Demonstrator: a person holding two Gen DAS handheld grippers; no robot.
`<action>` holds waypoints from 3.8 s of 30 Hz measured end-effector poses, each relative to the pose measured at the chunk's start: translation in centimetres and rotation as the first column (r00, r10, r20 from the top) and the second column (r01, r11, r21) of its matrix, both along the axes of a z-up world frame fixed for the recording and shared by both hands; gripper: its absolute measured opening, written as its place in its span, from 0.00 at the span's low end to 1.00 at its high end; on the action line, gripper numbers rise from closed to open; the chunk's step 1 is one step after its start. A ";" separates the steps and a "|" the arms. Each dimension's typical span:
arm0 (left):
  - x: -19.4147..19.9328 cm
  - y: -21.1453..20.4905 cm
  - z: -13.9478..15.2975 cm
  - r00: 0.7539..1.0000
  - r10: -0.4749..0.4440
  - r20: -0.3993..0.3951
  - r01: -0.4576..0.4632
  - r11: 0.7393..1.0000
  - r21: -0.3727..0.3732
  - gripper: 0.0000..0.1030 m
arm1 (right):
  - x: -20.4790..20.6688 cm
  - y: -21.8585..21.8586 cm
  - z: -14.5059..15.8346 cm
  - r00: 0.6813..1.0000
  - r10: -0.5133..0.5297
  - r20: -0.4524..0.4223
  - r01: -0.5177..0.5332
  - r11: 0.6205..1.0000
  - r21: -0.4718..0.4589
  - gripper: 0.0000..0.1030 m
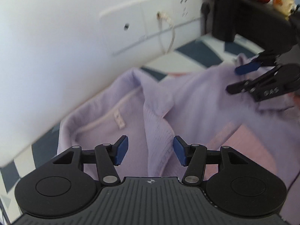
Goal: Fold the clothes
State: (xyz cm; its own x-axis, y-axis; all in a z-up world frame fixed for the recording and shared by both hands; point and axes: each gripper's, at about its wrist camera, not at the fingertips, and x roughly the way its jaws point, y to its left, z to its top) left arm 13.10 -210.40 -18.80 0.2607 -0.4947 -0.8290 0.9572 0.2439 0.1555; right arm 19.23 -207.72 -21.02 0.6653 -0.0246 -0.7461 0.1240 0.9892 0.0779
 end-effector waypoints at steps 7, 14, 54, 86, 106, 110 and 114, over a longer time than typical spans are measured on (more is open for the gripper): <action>2.3 -0.3 -2.8 0.994 0.112 -0.013 -0.112 0.994 -0.007 0.66 | 0.6 0.9 -2.1 0.999 -0.018 -0.038 0.017 0.999 -0.031 0.59; 2.7 1.0 -2.2 0.978 0.207 -0.028 -0.208 0.978 -0.030 0.78 | 0.8 1.4 -2.1 0.997 -0.072 -0.039 0.071 0.997 -0.034 0.65; -16.4 49.9 6.9 0.577 0.793 -0.196 -0.788 0.478 -0.388 0.92 | -19.3 9.4 18.7 0.935 -0.302 0.187 0.323 0.941 -0.097 0.99; -23.2 38.8 0.9 0.479 0.821 -0.309 -0.869 0.394 -0.300 0.99 | -21.3 0.6 21.0 0.946 -0.157 0.282 0.180 0.982 -0.058 0.99; -22.7 37.4 -3.1 0.347 0.920 -0.182 -0.937 0.331 -0.114 0.50 | 3.0 13.2 9.6 0.998 0.049 0.043 -0.053 0.993 0.106 0.99; -23.0 37.3 -2.5 0.314 0.933 -0.176 -0.948 0.301 -0.100 0.21 | 8.6 18.2 5.8 0.995 0.103 0.009 -0.104 0.984 0.142 0.99; -23.7 37.7 -1.5 0.261 0.940 -0.218 -0.963 0.241 -0.117 0.17 | 12.9 22.6 2.3 0.990 0.138 -0.015 -0.134 0.979 0.156 0.82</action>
